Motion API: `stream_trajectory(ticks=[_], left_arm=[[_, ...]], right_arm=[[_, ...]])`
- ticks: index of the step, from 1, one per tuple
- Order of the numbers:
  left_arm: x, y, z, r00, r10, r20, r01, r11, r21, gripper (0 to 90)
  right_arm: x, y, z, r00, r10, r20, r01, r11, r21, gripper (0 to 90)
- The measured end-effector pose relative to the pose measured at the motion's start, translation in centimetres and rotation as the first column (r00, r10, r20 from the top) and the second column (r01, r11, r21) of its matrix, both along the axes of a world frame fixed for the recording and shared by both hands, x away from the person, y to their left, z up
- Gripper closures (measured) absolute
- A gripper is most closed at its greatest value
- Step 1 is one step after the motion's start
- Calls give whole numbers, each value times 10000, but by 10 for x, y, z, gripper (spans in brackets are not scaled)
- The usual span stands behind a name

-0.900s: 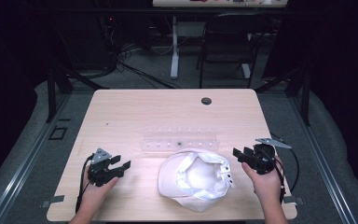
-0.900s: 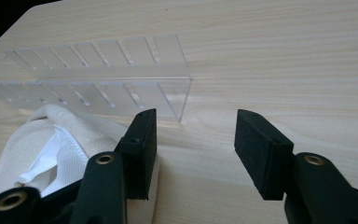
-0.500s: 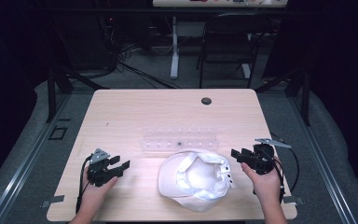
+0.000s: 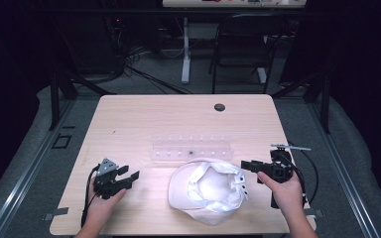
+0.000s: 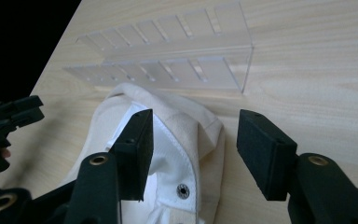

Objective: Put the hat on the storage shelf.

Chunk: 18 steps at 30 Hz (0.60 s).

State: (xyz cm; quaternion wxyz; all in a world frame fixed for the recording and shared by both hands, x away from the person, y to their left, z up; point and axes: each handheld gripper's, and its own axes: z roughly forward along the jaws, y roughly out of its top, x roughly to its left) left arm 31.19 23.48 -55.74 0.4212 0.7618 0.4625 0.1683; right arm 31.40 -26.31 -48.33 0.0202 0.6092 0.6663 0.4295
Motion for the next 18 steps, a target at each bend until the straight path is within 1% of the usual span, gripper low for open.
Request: stream_trajectory(ticks=[1,3,4,5,7,10,15,18], left_arm=[[0,0,0,10000,-6,12,6,10000,10,471],[0,-1,0,10000,9,-7,-9,10000,-8,471],[0,-1,0,10000,9,-7,-9,10000,-8,470],[0,-1,0,10000,-23,5,23,10000,38,470],[-1,-2,0,9999,-88,-65,88,9999,104,470],[-1,-4,0,9999,-117,2,117,9998,131,470],[-1,-5,-1,9998,-195,-44,196,9996,204,468],[-1,-6,-1,9998,-189,-67,190,9996,195,467]], right_arm=[[1,-1,1,9997,103,-212,-103,9999,-14,460],[2,-3,3,9988,176,-449,-177,9998,-12,458],[2,-3,3,9988,176,-449,-177,9998,-12,458],[3,-3,4,9968,274,-756,-281,9996,-88,457],[3,-4,4,9940,432,-1008,-442,9990,-70,455],[4,-3,4,9887,512,-1405,-527,9986,-70,456],[3,-2,0,9817,725,-1761,-721,9974,83,449],[3,-1,-4,9742,806,-2107,-785,9967,184,442]])
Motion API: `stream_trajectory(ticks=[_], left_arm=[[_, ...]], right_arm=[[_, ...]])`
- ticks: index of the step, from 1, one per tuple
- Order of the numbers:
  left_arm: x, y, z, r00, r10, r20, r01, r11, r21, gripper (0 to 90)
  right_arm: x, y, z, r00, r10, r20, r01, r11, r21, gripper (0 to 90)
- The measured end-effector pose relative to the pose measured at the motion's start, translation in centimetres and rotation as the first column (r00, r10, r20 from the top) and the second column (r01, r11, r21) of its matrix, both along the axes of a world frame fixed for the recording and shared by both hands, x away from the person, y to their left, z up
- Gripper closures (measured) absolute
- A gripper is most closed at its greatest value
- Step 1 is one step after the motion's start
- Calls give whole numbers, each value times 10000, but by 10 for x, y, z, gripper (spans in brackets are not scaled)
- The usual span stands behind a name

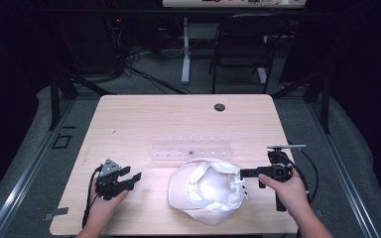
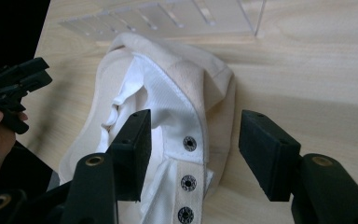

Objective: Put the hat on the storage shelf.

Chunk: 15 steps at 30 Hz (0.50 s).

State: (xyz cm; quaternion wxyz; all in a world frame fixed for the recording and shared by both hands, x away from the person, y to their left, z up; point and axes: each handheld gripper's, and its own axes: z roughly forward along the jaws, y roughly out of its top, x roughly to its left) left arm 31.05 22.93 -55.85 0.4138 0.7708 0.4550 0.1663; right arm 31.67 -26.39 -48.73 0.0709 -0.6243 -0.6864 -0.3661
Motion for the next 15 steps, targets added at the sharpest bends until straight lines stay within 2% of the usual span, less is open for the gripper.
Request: stream_trajectory(ticks=[3,10,15], left_arm=[[0,0,0,10000,28,46,-28,10000,-19,466],[0,-1,-1,10000,22,32,-22,10000,-28,466],[0,-1,-1,10000,12,24,-12,10000,-10,466]], right_arm=[[-1,1,-5,9991,77,-408,-66,9997,252,439],[-4,4,-11,9969,311,-719,-297,9993,209,434],[-4,8,-19,9940,490,-975,-450,9981,427,431]])
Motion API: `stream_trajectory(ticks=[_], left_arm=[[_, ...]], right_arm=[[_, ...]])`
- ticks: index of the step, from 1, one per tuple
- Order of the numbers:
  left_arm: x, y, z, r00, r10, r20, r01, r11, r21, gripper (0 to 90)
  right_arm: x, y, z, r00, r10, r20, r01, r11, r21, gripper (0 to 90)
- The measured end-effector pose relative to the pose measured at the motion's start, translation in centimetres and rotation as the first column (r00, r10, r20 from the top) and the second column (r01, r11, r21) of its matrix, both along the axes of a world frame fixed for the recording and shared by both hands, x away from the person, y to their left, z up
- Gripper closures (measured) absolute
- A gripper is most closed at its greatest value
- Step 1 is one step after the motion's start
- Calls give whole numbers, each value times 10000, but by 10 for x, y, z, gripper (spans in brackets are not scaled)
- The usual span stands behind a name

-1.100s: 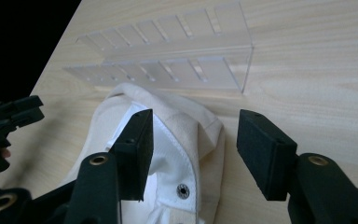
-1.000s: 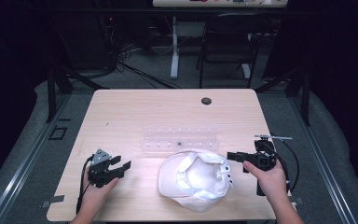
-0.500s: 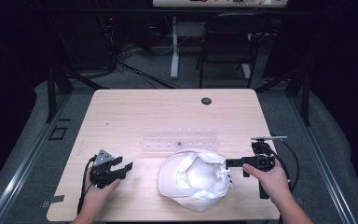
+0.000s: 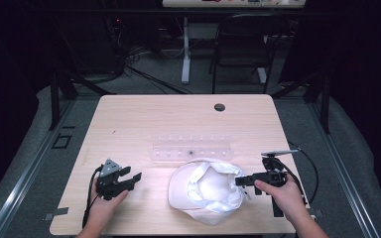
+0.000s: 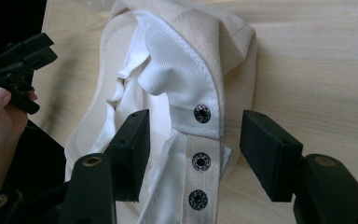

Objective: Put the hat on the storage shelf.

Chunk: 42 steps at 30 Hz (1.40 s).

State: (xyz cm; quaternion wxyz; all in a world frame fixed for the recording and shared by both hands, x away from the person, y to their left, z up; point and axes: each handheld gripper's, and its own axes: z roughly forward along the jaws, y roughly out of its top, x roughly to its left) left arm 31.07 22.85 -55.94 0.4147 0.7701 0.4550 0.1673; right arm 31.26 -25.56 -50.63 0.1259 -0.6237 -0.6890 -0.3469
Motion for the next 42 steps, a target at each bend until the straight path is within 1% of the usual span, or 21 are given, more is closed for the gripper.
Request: stream_trajectory(ticks=[1,2,3,7,9,11,13,14,17,19,20,21,22,23,27,30,34,35,38,41,42], left_arm=[[0,0,0,10000,0,0,0,10000,0,466],[0,0,0,10000,-27,5,26,10000,30,466],[0,0,0,10000,-27,5,26,10000,30,466],[0,0,0,10000,-22,12,22,10000,33,467],[0,0,0,10000,-25,9,25,10000,36,466],[0,0,0,10000,-34,19,34,10000,43,466],[0,0,0,10000,-32,24,32,10000,43,466],[0,0,0,10000,-31,17,31,10000,53,466],[0,0,-1,10000,-19,14,19,10000,49,466],[1,0,-1,10000,-22,5,22,10000,47,466],[1,0,-1,10000,-20,4,20,10000,47,466],[1,0,-1,10000,-23,5,23,10000,45,466],[1,0,-1,10000,-25,13,25,10000,51,466],[1,0,-1,10000,-21,9,21,10000,44,466],[0,0,-1,10000,-34,30,34,10000,46,466],[0,0,-1,10000,-38,29,38,10000,53,466],[0,0,-1,10000,-35,29,35,10000,56,466],[0,0,-1,10000,-35,29,35,10000,56,466],[1,0,-1,10000,-32,26,32,10000,53,466],[0,0,-1,10000,-1,1,1,10000,22,466],[1,0,-1,10000,-22,12,22,10000,40,466]], right_arm=[[0,1,-1,10000,66,-69,-67,10000,-28,432],[0,3,-3,9998,-160,-99,161,9999,33,432],[1,2,-4,9998,112,-188,-111,9999,48,431],[0,5,-9,9994,99,-323,-97,9999,92,432],[1,6,-11,9986,265,-461,-258,9995,154,433],[1,8,-14,9983,221,-532,-210,9996,213,434],[1,11,-17,9975,339,-625,-321,9991,292,436],[1,12,-17,9974,281,-671,-259,9991,331,438],[1,13,-17,9964,416,-745,-386,9984,418,439],[1,13,-15,9961,463,-751,-425,9978,507,442],[1,14,-14,9966,376,-736,-335,9979,561,444],[2,12,-12,9962,463,-732,-421,9975,575,445],[2,12,-10,9958,479,-786,-423,9965,721,448],[1,13,-8,9967,222,-780,-157,9964,828,454],[2,11,1,9955,455,-835,-356,9925,1169,484],[3,11,6,9944,488,-934,-357,9900,1367,519],[5,11,11,9938,410,-1034,-270,9907,1332,581],[5,11,11,9938,410,-1034,-270,9907,1332,581],[7,12,15,9919,523,-1158,-367,9904,1333,629],[7,14,17,9923,351,-1190,-214,9932,1148,688],[8,14,17,9906,511,-1269,-365,9927,1148,713]])
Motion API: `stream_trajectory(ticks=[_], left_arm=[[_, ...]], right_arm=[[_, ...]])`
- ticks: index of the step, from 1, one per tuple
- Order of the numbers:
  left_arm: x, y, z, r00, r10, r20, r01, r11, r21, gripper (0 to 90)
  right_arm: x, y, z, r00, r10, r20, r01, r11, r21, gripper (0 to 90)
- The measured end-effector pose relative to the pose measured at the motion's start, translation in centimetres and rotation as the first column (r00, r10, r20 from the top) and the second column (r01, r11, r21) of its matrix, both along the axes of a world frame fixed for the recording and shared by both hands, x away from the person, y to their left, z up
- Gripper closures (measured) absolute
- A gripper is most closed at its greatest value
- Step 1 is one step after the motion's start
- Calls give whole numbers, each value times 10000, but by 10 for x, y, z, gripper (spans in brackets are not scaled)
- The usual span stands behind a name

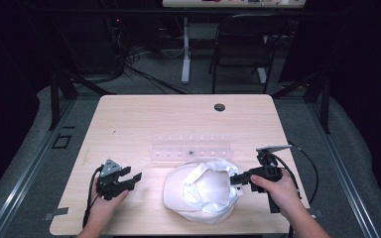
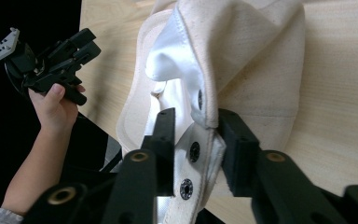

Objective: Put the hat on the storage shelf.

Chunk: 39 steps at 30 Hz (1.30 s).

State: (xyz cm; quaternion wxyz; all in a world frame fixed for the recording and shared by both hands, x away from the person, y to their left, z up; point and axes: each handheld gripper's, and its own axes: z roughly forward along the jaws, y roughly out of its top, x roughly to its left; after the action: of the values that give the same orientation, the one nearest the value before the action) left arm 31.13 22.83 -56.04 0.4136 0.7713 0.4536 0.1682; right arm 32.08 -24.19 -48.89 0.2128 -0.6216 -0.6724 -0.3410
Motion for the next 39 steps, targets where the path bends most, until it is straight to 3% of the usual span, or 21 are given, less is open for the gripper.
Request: stream_trajectory(ticks=[4,5,7,10,11,23,24,25,32,39], left_arm=[[0,0,0,10000,10,7,-10,10000,-15,466],[0,-1,0,10000,4,4,-4,10000,-12,466],[0,-1,0,10000,-4,5,4,10000,-4,466],[0,-1,0,10000,-31,19,31,10000,30,466],[0,-1,0,10000,-31,19,31,10000,30,466],[-1,-2,0,10000,-62,38,62,10000,52,467],[-1,-2,0,10000,-58,34,57,10000,52,466],[-1,-2,0,10000,-58,34,58,10000,45,466],[-1,-2,-1,10000,-61,35,61,10000,63,466],[-1,-2,-1,10000,-71,43,71,10000,53,466]], right_arm=[[1,2,3,9999,29,-168,-33,9997,-238,775],[1,4,4,9996,-173,-224,167,9996,-228,784],[2,4,6,9997,183,-182,-189,9993,-333,796],[3,6,8,9995,236,-229,-247,9985,-497,803],[2,8,9,9996,34,-279,-50,9983,-580,804],[6,16,32,9992,387,125,-368,9913,-1265,811],[6,17,38,9982,601,24,-591,9867,-1511,812],[5,21,40,9995,292,119,-269,9865,-1614,812],[5,31,54,9979,615,184,-561,9748,-2159,813],[6,46,80,9939,1081,216,-963,9466,-3076,813]])
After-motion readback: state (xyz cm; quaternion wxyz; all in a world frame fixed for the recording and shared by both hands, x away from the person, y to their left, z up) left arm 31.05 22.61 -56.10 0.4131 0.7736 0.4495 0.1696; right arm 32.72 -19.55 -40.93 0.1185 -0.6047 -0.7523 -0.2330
